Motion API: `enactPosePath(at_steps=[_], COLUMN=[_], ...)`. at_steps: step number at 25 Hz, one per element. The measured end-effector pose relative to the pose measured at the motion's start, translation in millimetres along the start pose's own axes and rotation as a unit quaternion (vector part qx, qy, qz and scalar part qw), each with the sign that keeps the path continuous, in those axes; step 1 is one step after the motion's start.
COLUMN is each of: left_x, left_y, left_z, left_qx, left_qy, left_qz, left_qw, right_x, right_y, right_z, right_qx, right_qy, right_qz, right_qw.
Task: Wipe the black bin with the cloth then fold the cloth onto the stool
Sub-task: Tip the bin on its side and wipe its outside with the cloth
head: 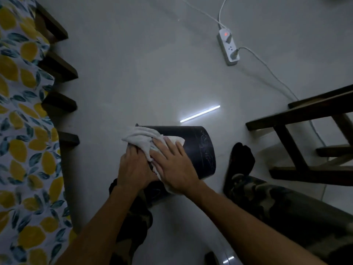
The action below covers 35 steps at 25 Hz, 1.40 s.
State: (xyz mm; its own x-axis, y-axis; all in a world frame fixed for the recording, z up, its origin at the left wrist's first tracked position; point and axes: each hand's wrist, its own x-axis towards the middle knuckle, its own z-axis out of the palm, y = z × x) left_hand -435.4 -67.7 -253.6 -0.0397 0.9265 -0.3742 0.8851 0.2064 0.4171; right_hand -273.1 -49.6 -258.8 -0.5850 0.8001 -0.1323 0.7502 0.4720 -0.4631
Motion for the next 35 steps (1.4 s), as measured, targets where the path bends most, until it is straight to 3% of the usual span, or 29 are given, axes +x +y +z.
enactPosePath(at_steps=[2,5,7,10,11,13,18,23,27,30,33,35], left_x=[-5.8,-21.2,-28.7,-31.4,-29.3,-22.4,-1.9,-23.8,-48.6,-46.7,-29.3,-14.4], left_y=[10.9,27.7,29.9,37.1,40.4,45.1,39.2,35.4,54.9,63.5,59.0,53.9], left_z=[-8.9,-12.4,-8.2,-6.4,-8.0,-14.2,-41.0,-27.4,-24.2,-49.6,-53.5,-47.6], left_qx=[0.022,0.043,-0.011,-0.025,-0.021,-0.014,-0.002,-0.042,0.123,0.144,0.147,0.138], left_qy=[-0.024,-0.028,-0.027,-0.035,-0.034,-0.037,0.047,0.07,0.127,0.142,0.047,-0.059], left_qz=[-0.036,-0.062,-0.077,-0.105,-0.108,-0.093,-0.011,-0.019,0.021,-0.048,-0.045,-0.019], left_qw=[0.999,0.997,0.997,0.994,0.993,0.995,0.999,0.996,0.984,0.978,0.987,0.988], right_x=[13.2,36.7,35.7,17.3,12.3,8.8,25.7,17.7,-8.9,-24.8,-31.6,-34.7], right_y=[14.8,70.1,108.5,131.8,129.6,119.4,110.1,110.7,102.8,79.9,46.1,11.4], right_z=[4.9,-16.0,-35.4,-45.4,-44.6,-48.2,-75.6,-74.8,-80.4,-105.1,-112.6,-93.0], right_qx=[0.009,0.041,0.136,0.244,0.271,0.323,0.368,0.355,0.27,0.258,0.244,0.234], right_qy=[0.046,0.106,0.075,0.063,0.075,0.107,0.195,0.18,0.269,0.346,0.354,0.271], right_qz=[0.078,0.308,0.423,0.569,0.599,0.607,0.56,0.546,0.511,0.428,0.324,0.225], right_qw=[0.996,0.945,0.893,0.783,0.75,0.719,0.717,0.737,0.771,0.794,0.843,0.906])
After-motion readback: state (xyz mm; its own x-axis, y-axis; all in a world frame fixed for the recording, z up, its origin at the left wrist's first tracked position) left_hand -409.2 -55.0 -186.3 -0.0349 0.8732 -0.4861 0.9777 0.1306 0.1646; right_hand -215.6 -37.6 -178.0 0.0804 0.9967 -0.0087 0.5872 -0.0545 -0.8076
